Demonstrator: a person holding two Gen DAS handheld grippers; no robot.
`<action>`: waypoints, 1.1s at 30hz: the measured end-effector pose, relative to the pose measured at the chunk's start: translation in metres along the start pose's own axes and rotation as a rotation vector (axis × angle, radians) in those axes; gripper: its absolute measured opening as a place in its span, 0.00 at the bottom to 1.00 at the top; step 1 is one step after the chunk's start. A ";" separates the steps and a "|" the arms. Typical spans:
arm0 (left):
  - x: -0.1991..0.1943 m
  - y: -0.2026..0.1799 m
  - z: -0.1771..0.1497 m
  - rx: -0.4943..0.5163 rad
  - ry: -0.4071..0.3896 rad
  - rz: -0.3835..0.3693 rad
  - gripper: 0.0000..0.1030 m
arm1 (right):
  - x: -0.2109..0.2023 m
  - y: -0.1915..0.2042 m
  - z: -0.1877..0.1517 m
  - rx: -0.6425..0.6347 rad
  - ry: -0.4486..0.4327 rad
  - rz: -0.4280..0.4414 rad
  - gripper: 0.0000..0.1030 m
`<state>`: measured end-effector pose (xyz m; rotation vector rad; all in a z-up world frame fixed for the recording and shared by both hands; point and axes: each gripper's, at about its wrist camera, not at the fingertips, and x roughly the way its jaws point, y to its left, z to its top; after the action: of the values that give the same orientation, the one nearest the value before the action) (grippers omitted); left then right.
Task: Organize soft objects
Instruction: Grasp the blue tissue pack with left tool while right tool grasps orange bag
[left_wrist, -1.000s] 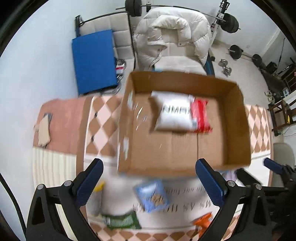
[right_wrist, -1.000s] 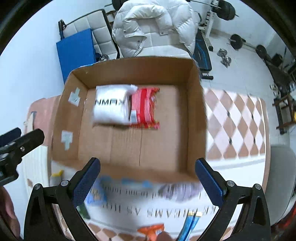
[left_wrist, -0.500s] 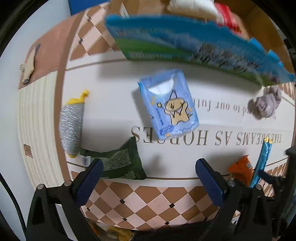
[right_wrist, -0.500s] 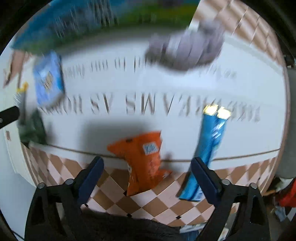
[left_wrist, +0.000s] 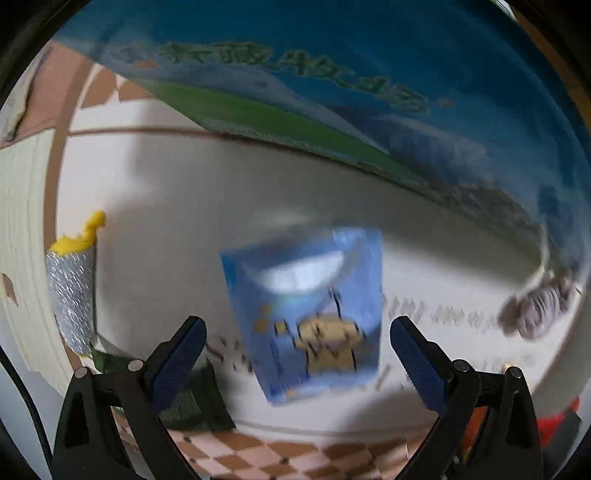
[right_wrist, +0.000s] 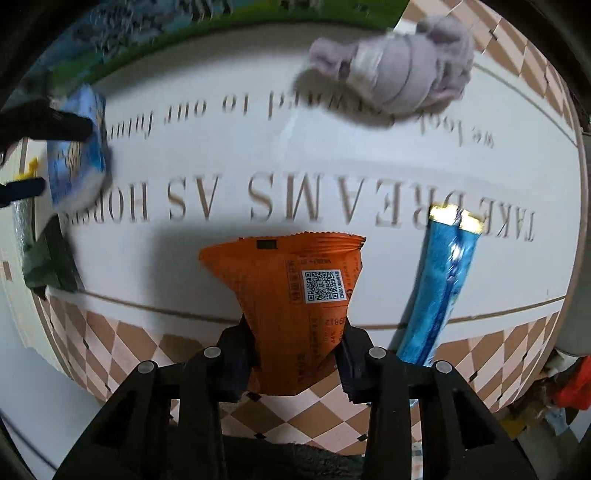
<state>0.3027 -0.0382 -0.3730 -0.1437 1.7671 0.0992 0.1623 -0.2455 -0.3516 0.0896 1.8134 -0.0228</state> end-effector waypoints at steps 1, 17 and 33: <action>0.000 -0.001 0.001 0.005 -0.009 0.002 0.99 | -0.003 -0.002 0.001 0.002 -0.004 0.000 0.39; 0.009 -0.003 -0.044 0.071 -0.052 0.097 0.72 | -0.026 -0.003 -0.003 0.004 -0.028 0.009 0.39; 0.010 0.015 -0.063 0.031 -0.043 0.078 0.75 | -0.016 -0.002 0.015 0.030 -0.038 0.026 0.39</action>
<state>0.2377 -0.0331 -0.3700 -0.0495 1.7305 0.1300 0.1808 -0.2497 -0.3395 0.1330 1.7743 -0.0333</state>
